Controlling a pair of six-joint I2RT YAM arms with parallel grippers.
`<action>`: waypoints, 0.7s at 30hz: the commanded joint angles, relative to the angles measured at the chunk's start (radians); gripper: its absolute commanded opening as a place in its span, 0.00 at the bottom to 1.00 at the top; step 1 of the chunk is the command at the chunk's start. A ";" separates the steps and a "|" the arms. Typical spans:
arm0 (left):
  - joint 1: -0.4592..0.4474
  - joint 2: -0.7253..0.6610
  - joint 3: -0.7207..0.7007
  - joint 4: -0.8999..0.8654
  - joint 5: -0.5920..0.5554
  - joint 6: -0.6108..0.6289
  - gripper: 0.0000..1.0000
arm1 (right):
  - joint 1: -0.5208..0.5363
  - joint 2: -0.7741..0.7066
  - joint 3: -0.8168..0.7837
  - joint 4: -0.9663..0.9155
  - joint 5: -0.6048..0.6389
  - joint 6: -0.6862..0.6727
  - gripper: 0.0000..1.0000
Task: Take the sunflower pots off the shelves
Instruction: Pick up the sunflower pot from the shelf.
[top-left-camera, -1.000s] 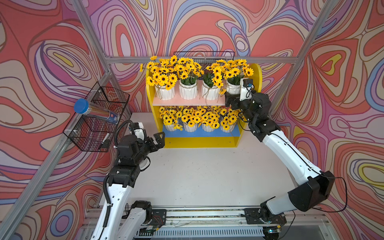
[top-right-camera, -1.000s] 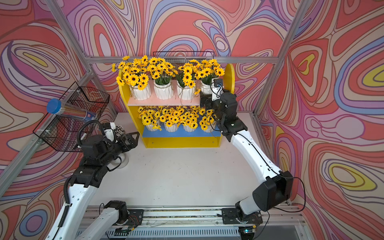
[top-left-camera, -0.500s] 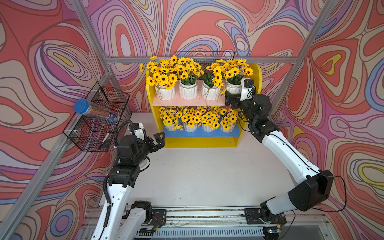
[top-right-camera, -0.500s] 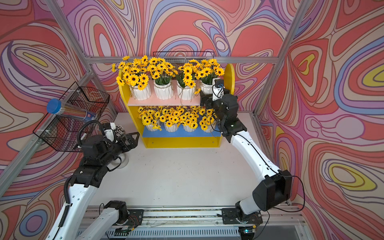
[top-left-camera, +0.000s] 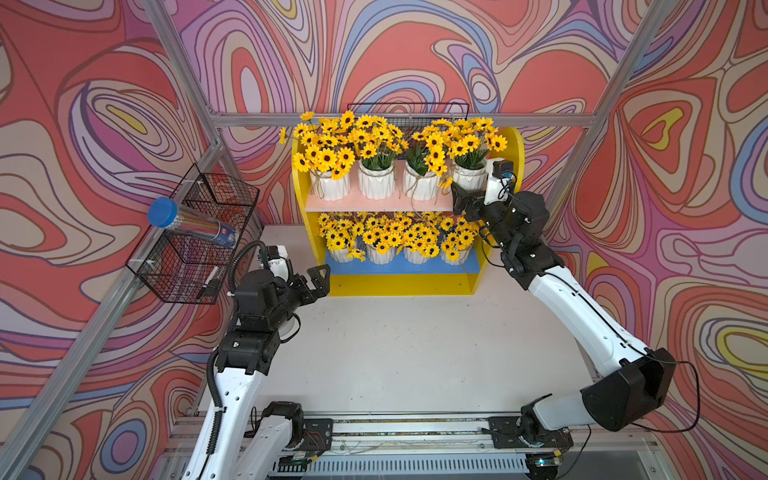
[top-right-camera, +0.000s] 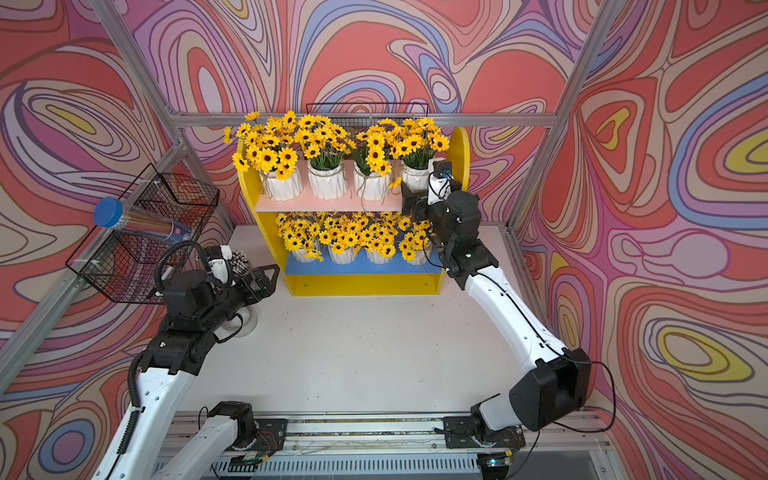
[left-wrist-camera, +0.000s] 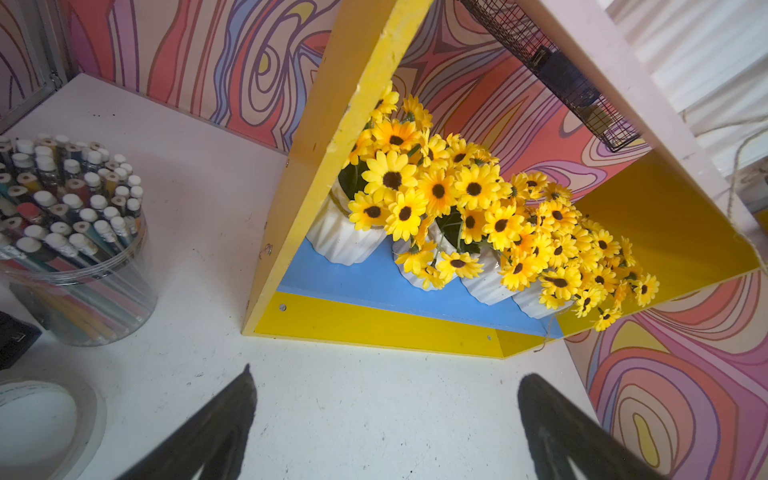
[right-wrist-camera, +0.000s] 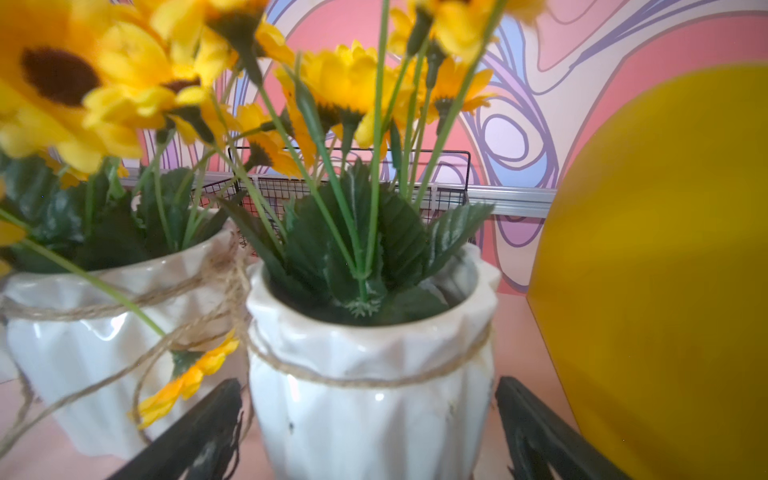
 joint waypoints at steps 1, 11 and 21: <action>0.007 -0.004 -0.011 0.034 0.015 -0.007 1.00 | -0.005 -0.031 0.014 -0.029 -0.028 0.025 0.98; 0.010 -0.003 -0.013 0.039 0.025 -0.012 1.00 | -0.004 0.005 0.076 -0.044 -0.036 0.023 0.98; 0.013 -0.015 -0.015 0.041 0.022 -0.009 1.00 | -0.005 0.069 0.134 -0.055 -0.039 0.019 0.98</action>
